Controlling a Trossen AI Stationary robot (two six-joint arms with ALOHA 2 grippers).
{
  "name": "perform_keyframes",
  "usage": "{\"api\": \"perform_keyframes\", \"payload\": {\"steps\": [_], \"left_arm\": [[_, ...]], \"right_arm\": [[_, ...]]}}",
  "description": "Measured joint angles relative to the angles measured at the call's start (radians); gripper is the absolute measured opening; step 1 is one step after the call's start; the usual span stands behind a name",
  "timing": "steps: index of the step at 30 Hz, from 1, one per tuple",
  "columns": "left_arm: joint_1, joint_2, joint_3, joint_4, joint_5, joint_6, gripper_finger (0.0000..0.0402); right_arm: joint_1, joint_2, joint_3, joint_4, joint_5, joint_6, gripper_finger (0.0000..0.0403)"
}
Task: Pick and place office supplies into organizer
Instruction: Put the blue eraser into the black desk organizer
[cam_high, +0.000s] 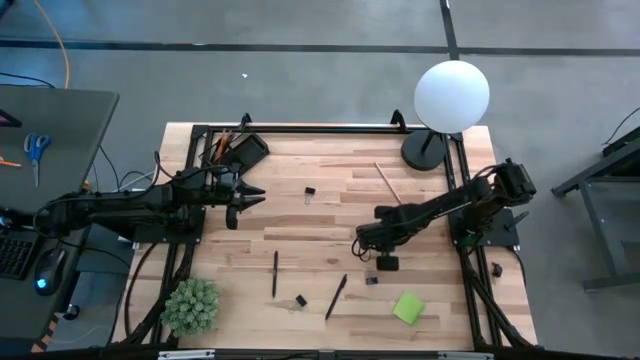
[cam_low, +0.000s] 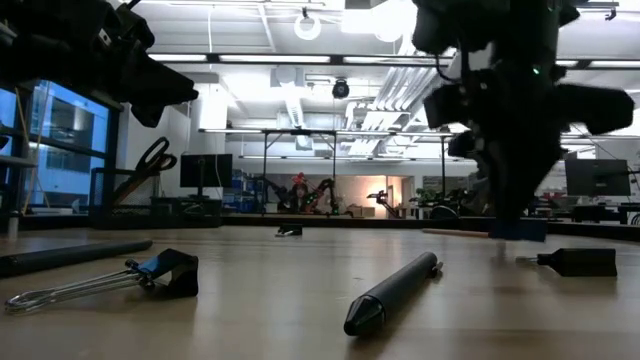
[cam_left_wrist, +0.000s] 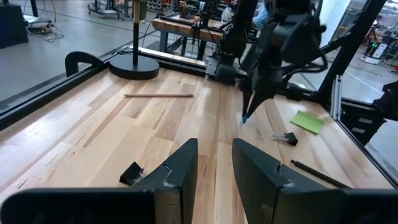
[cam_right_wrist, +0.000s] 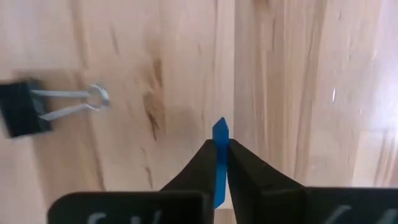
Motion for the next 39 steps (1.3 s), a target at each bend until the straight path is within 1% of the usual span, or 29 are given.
{"api": "perform_keyframes", "payload": {"steps": [5,9,11,14,17,20,24,26,30,33,35,39], "left_arm": [[0.0,0.0,0.0,0.0,0.0,0.0,0.009],[0.0,0.0,0.0,0.0,0.0,0.0,0.009],[0.0,0.0,0.0,0.0,0.0,0.0,0.009],[0.0,0.0,0.0,0.001,0.0,0.0,0.009],[0.0,-0.002,0.0,0.011,0.0,0.0,0.009],[0.0,-0.018,0.0,0.014,0.001,0.006,0.009],[0.0,-0.023,0.0,-0.002,0.003,0.048,0.009],[0.0,-0.016,0.0,-0.009,0.014,0.066,0.009],[0.0,0.014,0.0,0.036,0.102,0.08,0.009],[0.0,0.045,0.0,0.088,0.145,0.08,0.009],[0.0,0.069,0.0,0.12,0.157,0.08,0.009],[-0.002,0.122,0.0,0.195,0.159,0.08,0.009]], "right_arm": [[0.001,0.0,0.059,-0.065,0.001,-0.013,0.0004],[0.0,0.0,0.117,-0.065,0.055,-0.027,0.0004],[-0.006,0.0,0.152,-0.031,0.094,-0.059,0.0003],[-0.029,-0.001,0.197,0.085,0.15,-0.141,0.0003],[-0.074,-0.001,0.212,0.275,0.159,-0.226,0.0003],[-0.132,-0.001,0.213,0.442,0.12,-0.262,0.0003],[-0.198,0.0,0.213,0.571,0.016,-0.27,0.0002],[-0.215,0.0,0.212,0.626,-0.013,-0.284,0.0003],[-0.221,0.004,0.212,0.799,-0.037,-0.316,0.0003],[-0.22,0.023,0.213,0.949,-0.051,-0.334,0.0003],[-0.218,0.043,0.212,1.03,-0.051,-0.344,0.0003],[-0.218,0.084,0.212,1.119,-0.048,-0.35,0.0002]]}}
